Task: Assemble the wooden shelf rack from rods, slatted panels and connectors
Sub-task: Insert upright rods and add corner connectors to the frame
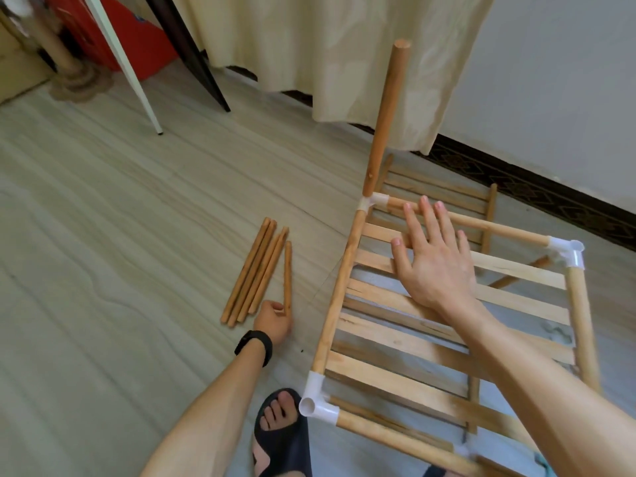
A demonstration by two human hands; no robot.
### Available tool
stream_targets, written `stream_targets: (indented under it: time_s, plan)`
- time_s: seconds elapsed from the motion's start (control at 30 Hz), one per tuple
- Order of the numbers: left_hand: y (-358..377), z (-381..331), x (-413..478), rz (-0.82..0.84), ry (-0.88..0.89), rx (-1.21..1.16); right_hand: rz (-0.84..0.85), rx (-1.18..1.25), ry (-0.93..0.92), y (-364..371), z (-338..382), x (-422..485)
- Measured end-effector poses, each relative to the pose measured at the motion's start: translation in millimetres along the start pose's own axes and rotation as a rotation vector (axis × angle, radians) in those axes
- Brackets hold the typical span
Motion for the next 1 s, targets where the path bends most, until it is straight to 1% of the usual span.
stream_targets:
  time_s: [0.07, 0.1, 0.17, 0.3, 0.4, 0.47, 0.5, 0.53, 0.6, 0.63, 0.67, 0.8, 0.83, 0.93, 1.0]
  plan:
    - [-8, -11, -14, 0.075, -0.101, -0.244, 0.014, -0.003, -0.004, 0, -1, -1]
    - [-15, -21, -22, 0.108, -0.105, -0.325, 0.027, -0.003, -0.009, -1, 0, -2]
    - [-37, -47, -39, 0.159, -0.052, -0.414, 0.057, 0.002, -0.017, -1, 0, -2]
    - [-86, -101, -81, 0.183, 0.130, -0.433, 0.098, 0.019, -0.035, -2, 4, -2]
    - [-107, -142, -127, 0.204, 0.307, -0.405, 0.225, 0.054, -0.031, 1, 4, 0]
    - [-111, -164, -159, 0.234, 0.423, -0.330, 0.304, 0.132, 0.001, -7, 4, 3]
    - [-110, -176, -175, 0.253, 0.486, -0.272, 0.335, 0.241, 0.050, -14, 5, 3]
    - [-107, -190, -190, 0.275, 0.556, -0.201, 0.369, 0.431, 0.148, -26, 5, 3]
    - [-95, -218, -217, 0.302, 0.729, -0.007, 0.399, 0.936, 0.356, -55, 11, -4]
    - [-88, -233, -230, 0.298, 0.817, 0.090, 0.363, 1.162, 0.419, -74, 12, -6]
    - [-80, -247, -243, 0.286, 0.893, 0.177, 0.300, 1.325, 0.473, -93, 8, -8]
    - [-38, -295, -293, 0.244, 1.136, 0.391, -0.009, 1.827, 0.739, -147, -44, -19]
    - [-25, -304, -305, 0.233, 1.198, 0.452, -0.070, 1.911, 0.790, -158, -59, -26]
    - [19, -324, -339, 0.215, 1.331, 0.594, -0.266, 2.015, 0.936, -180, -108, -48]
    - [49, -329, -358, 0.189, 1.414, 0.654, -0.453, 2.120, 1.041, -189, -147, -63]
Point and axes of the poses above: each hand's wrist, its own x-axis towards the middle knuckle, its own y-axis out of the palm, z = x × y, the point moved 10 cm from there along x, towards the middle knuckle, and after that the axes turned 12 degrees about -z, right-handed, at the moved point
